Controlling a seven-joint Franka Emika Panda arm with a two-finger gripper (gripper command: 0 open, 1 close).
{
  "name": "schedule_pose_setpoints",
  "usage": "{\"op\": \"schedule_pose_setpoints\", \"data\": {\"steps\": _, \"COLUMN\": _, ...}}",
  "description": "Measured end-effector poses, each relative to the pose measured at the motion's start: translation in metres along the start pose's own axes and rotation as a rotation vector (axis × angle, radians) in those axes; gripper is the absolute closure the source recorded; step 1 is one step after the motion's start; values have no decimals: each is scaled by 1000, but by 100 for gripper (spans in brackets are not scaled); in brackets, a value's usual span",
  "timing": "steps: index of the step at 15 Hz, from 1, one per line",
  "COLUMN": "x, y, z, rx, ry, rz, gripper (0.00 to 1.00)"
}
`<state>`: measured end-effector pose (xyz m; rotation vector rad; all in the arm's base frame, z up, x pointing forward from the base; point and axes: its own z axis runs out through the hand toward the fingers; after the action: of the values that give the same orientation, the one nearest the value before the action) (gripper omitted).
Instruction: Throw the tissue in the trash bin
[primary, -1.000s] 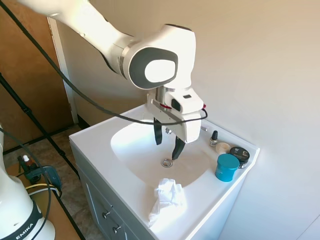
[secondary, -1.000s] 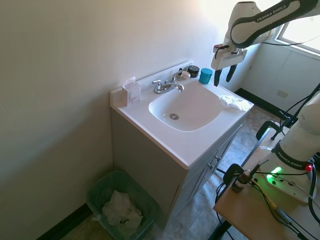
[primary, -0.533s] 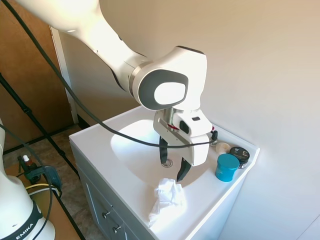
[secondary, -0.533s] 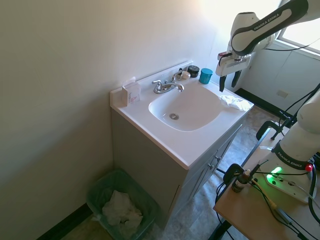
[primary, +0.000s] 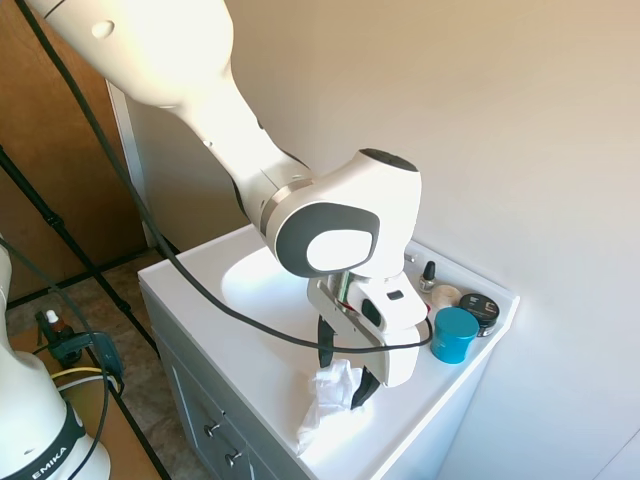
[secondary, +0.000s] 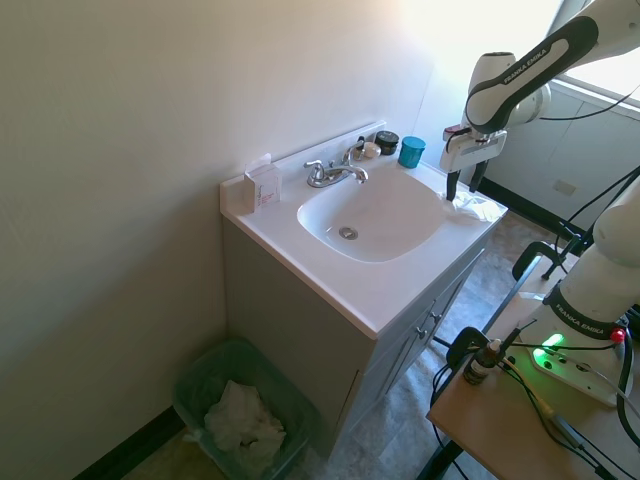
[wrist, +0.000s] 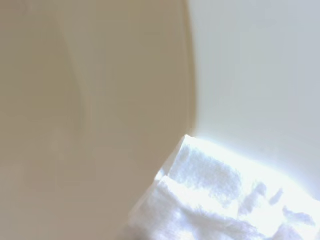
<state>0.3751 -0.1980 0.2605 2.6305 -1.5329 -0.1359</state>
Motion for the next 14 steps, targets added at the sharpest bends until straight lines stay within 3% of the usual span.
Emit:
{"op": "schedule_pose_setpoints", "data": {"steps": 1, "x": 0, "y": 0, "z": 2, "rx": 0, "ry": -3, "rz": -4, "gripper": 100}}
{"op": "schedule_pose_setpoints", "data": {"steps": 14, "x": -3, "y": -2, "z": 23, "rx": 42, "ry": -83, "rz": -55, "gripper": 100}}
